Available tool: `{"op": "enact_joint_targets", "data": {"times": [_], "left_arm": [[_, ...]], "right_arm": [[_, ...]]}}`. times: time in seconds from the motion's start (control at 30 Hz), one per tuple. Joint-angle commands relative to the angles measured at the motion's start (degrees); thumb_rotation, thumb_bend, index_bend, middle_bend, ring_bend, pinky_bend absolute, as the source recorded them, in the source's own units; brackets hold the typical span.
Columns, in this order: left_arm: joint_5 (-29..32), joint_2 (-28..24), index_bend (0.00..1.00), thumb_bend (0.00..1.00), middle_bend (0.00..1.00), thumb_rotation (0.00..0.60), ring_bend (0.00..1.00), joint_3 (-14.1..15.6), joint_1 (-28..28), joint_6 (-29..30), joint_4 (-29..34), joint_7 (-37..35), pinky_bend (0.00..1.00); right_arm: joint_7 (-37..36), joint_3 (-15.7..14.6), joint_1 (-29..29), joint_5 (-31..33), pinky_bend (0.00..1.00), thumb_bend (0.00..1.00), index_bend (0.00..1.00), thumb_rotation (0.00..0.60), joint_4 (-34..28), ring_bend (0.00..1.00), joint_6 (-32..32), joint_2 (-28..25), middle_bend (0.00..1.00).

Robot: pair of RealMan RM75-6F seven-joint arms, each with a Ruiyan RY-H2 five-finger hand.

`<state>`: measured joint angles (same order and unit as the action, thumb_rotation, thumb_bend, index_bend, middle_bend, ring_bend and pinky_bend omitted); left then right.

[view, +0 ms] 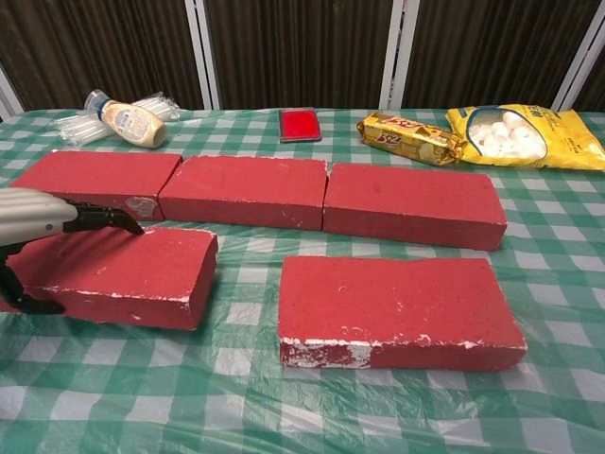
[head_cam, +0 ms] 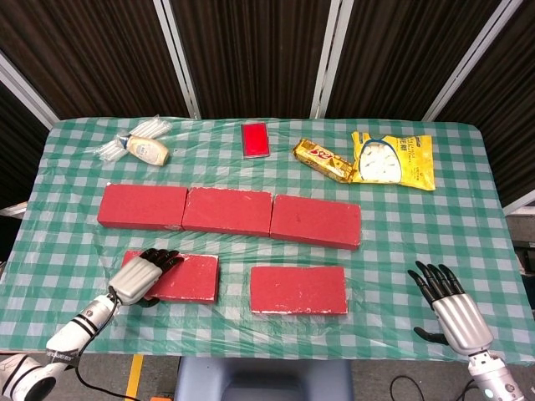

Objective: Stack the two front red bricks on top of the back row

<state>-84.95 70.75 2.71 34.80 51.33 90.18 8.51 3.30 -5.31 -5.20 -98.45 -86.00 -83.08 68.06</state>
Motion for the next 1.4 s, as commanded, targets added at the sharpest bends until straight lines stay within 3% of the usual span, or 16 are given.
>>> {"op": "enact_joint_targets", "data": {"times": [0.03,0.27,0.47,0.87,1.1,1.4], "left_arm": [[-1.7,-0.5,0.14,0.32,0.56,0.600,0.52,-0.4,-0.2,1.9,0.3,-0.7,0.65],[-2.5,-1.6,0.16,0.32,0.55,0.600,0.52,-3.0,1.3,3.7,0.5,-1.5,0.65],[-1.9,-0.6,0.18,0.32,0.55,0.600,0.52,-6.3,4.9,1.6,-3.6,-6.2,0.65],[0.3,6.9,0.19,0.32,0.56,0.600,0.52,-10.7,14.7,-8.0,-22.0,-16.8,0.65],[-1.0,10.4,0.20,0.32,0.55,0.600,0.52,-9.8,18.4,-11.3,-30.9,-23.7,0.65],[-3.6,13.2,0.20,0.32,0.56,0.600,0.50,-6.9,20.7,-12.7,-37.6,-29.1,0.60]], "right_arm": [[0.0,0.0,0.0,0.0,0.00,0.07,0.00,0.600,0.0,0.00,-0.1,0.0,0.00],[0.1,0.1,0.0,0.1,0.00,0.07,0.00,0.600,0.1,0.00,0.1,0.0,0.00],[0.6,0.3,0.1,0.6,0.00,0.07,0.00,0.600,0.0,0.00,0.1,0.3,0.00],[0.4,2.7,1.0,3.4,0.00,0.07,0.00,0.600,-0.4,0.00,-2.4,-0.1,0.00],[0.8,4.0,1.4,5.5,0.00,0.07,0.00,0.600,-0.6,0.00,-2.9,0.0,0.00],[2.3,4.5,1.1,6.3,0.00,0.07,0.00,0.600,-0.3,0.00,-1.9,0.7,0.00]]}}
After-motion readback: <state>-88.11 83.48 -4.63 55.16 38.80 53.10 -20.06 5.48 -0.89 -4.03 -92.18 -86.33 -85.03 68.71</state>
